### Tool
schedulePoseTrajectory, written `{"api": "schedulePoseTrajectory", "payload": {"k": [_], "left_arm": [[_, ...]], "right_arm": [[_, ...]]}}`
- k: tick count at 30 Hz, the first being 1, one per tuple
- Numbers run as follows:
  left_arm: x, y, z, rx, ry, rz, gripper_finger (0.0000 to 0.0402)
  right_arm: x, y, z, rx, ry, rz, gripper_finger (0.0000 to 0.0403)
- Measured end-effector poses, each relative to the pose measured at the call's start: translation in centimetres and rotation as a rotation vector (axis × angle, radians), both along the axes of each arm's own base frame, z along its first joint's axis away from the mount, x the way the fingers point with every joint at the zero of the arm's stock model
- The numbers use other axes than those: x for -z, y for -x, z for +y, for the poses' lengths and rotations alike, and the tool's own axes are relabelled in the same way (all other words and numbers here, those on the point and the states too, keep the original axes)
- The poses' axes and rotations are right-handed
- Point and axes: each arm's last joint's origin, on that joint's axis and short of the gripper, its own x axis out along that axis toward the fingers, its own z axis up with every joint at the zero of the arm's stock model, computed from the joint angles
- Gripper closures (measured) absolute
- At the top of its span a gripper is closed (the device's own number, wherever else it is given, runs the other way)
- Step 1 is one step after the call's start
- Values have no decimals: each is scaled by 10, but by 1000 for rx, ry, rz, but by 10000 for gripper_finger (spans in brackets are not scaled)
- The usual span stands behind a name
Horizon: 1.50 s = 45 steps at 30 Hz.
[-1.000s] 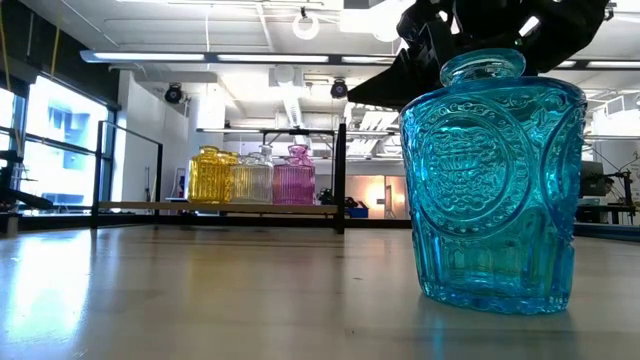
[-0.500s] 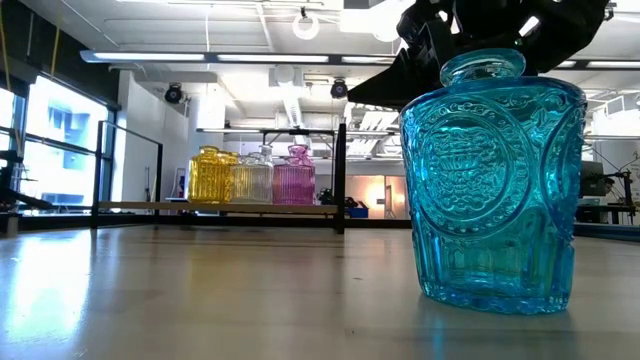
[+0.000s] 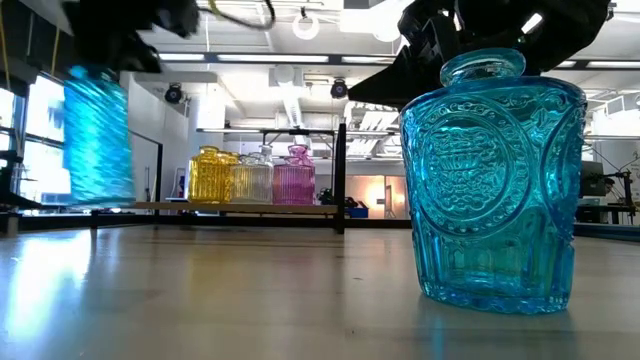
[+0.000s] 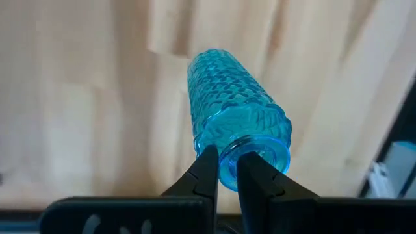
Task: Sort vases onto shelf
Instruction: Put the left blue vase on the shelf
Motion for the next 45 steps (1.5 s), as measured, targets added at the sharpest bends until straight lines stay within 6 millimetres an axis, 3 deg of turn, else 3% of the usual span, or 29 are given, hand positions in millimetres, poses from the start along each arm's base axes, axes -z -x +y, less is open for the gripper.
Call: {"api": "schedulePoseTrajectory", "payload": {"k": [7, 13, 19, 31, 45], "left_arm": [[14, -8, 63, -57, -13, 78, 382], [32, -14, 86, -49, -41, 185, 382], [38, -19, 89, -23, -27, 213, 376], [37, -15, 88, -40, -30, 241, 298], [36, -10, 88, -28, -76, 301, 287]], "right_arm": [[0, 0, 3, -1, 2, -1, 402], [0, 0, 3, -1, -1, 0, 402], [0, 0, 3, 1, -8, 0, 402], [0, 0, 3, 1, -9, 1, 402], [0, 0, 3, 2, -9, 1, 402]]}}
